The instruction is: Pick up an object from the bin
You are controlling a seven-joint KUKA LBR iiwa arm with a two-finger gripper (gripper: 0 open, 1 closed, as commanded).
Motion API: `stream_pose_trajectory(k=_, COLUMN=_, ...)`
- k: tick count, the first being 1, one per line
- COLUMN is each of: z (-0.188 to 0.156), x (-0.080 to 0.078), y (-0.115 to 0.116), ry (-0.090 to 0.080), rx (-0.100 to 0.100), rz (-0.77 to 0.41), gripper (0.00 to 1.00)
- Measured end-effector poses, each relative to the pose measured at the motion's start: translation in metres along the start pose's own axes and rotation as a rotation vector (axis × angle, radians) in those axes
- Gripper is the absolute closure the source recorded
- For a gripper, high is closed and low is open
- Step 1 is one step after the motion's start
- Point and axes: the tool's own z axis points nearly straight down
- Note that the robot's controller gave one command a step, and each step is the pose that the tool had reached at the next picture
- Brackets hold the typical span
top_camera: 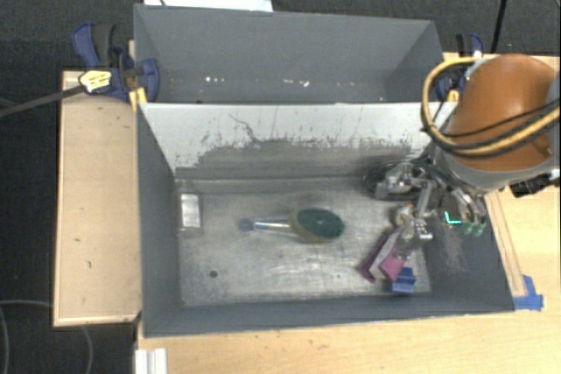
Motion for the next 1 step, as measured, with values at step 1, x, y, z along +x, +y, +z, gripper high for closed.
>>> stream_pose_trajectory(k=1, z=0.0791, x=0.0055, y=-0.0346, ry=-0.003, rx=0.001, rz=-0.348, gripper=0.00)
